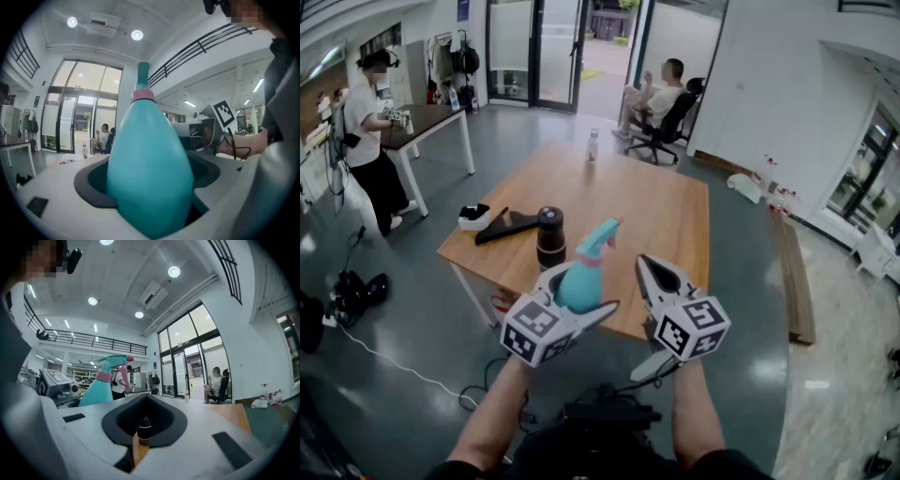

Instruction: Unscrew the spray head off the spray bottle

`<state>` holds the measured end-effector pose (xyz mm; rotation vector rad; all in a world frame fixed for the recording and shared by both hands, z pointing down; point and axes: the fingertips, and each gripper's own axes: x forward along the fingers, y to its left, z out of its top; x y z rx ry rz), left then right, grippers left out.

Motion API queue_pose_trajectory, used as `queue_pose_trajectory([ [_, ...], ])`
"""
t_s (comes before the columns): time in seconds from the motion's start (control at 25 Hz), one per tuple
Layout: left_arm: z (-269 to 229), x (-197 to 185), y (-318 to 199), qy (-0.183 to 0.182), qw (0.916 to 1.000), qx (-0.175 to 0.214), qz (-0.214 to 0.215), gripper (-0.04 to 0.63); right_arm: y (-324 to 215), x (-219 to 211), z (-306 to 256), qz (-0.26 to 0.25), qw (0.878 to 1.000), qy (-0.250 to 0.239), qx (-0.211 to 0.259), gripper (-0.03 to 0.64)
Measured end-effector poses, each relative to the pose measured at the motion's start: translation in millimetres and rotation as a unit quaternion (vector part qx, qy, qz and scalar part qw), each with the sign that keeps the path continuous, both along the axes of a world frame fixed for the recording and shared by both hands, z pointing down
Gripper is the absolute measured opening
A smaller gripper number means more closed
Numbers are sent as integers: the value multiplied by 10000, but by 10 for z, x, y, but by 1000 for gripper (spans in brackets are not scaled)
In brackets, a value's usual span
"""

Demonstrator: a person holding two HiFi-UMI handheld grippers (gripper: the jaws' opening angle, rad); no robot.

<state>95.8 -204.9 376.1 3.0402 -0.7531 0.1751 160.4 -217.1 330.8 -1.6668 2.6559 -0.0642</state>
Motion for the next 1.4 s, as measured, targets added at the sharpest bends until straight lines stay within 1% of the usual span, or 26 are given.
queue_pose_trajectory([
  [0.4,-3,5,-9,1,10000,1,34,436,-22,22,-7,14,9999,-126,4,11],
  [0.68,2,4,-30,6,10000,-5,31,436,-30,-19,-12,-11,10000,-16,-50,11],
  [0.76,16,-5,-31,2,10000,3,-3,436,12,-101,-47,-189,9998,-27,-20,11],
  [0.8,41,-14,-33,1,10000,8,-30,436,49,-161,-66,-358,9993,-135,-11,11],
  [0.92,130,-55,-60,-57,9999,75,-140,436,179,-365,-160,-981,9924,-738,-31,12],
  [1.0,155,-74,-75,-129,9995,178,-204,436,262,-510,-237,-1359,9863,-936,-46,24],
  [1.08,174,-72,-72,-180,9992,278,-226,436,312,-649,-266,-1624,9820,-962,-99,105],
  [1.12,185,-70,-72,-201,9990,319,-237,436,318,-713,-259,-1694,9810,-933,-142,135],
  [1.16,193,-71,-75,-219,9988,359,-262,436,313,-772,-243,-1729,9809,-873,-187,152],
  [1.28,198,-86,-99,-281,9974,506,-421,436,258,-874,-167,-1666,9832,-675,-322,161],
  [1.4,221,-103,-133,-384,9955,637,-594,436,196,-927,-115,-1596,9842,-651,-411,161],
])
